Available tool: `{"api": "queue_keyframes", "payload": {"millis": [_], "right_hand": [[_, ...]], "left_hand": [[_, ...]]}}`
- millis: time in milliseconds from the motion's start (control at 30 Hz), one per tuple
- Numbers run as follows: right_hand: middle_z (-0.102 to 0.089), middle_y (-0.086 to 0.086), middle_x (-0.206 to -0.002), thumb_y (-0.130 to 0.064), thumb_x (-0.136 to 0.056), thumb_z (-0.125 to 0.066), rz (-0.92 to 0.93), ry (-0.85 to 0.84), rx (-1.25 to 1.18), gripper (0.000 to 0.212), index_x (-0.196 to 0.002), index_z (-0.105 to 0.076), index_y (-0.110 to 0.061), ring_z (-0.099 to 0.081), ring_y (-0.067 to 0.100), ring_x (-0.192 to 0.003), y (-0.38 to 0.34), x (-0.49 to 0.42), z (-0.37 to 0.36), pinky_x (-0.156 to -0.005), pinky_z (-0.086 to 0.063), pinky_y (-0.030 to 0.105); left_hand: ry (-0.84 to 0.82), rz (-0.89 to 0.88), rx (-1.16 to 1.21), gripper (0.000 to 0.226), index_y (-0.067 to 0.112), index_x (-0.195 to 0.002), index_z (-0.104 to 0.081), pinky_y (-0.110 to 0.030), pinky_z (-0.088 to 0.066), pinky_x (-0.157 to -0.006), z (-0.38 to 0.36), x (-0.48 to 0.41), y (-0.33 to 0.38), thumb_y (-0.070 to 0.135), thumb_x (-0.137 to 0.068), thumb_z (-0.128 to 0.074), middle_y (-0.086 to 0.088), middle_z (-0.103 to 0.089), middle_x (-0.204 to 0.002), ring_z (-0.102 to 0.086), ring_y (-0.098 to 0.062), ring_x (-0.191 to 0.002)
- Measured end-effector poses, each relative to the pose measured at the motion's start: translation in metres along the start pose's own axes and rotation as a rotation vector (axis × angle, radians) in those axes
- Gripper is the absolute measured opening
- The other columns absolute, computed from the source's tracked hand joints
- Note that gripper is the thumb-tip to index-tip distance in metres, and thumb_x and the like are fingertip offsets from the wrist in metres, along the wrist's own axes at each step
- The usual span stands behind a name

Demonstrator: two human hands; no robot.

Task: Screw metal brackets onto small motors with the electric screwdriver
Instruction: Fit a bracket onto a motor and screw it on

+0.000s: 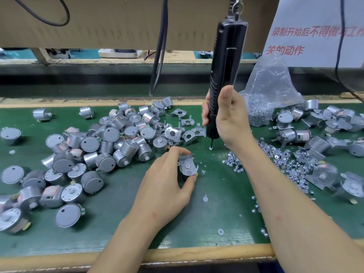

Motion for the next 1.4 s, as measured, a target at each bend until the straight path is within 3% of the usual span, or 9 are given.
{"api": "queue_keyframes", "payload": {"millis": [733,1067,1200,1400], "right_hand": [[-0.056,-0.003,-0.060,-0.095,-0.065,-0.049,-0.027,0.018,-0.024,0.089,-0.083,-0.050,-0.008,-0.052,0.018,-0.049,0.002,0.000,0.003,-0.052,-0.049,0.031],[-0.056,-0.004,-0.061,-0.091,-0.068,-0.051,-0.035,0.002,-0.035,0.082,-0.084,-0.051,-0.011,-0.052,0.018,-0.050,-0.006,0.003,0.000,-0.052,-0.049,0.031],[-0.057,-0.003,-0.061,-0.086,-0.071,-0.051,-0.002,-0.018,-0.097,0.080,-0.089,-0.053,-0.009,-0.052,0.018,-0.049,-0.021,0.008,-0.010,-0.051,-0.049,0.031],[-0.054,0.001,-0.059,-0.080,-0.074,-0.047,0.027,-0.100,-0.215,0.076,-0.090,-0.051,-0.006,-0.047,0.021,-0.043,-0.034,0.019,-0.030,-0.047,-0.041,0.034]], "left_hand": [[-0.006,-0.010,-0.015,0.037,0.044,-0.112,-0.042,-0.023,-0.045,-0.079,0.002,0.000,0.002,0.036,-0.086,-0.068,0.027,-0.055,-0.105,-0.052,0.000,-0.093],[-0.036,0.008,0.029,0.043,0.037,-0.115,-0.052,0.001,-0.033,-0.074,0.007,-0.001,-0.002,0.028,-0.083,-0.077,0.031,-0.055,-0.098,-0.050,0.011,-0.091],[-0.037,0.003,0.053,0.039,0.032,-0.109,-0.058,0.002,-0.033,-0.070,0.009,-0.002,0.000,0.022,-0.080,-0.081,0.030,-0.059,-0.093,-0.051,0.017,-0.084],[-0.024,0.029,0.038,0.038,0.034,-0.106,-0.059,-0.004,-0.036,-0.068,0.011,-0.004,0.000,0.028,-0.077,-0.083,0.028,-0.060,-0.086,-0.053,0.010,-0.081]]}}
Point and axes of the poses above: each hand's wrist, its own x-axis away from the middle knuckle, its own z-axis out of the back of the hand, y = z × x, the point moved 2 cm from there along -x, towards the middle knuckle
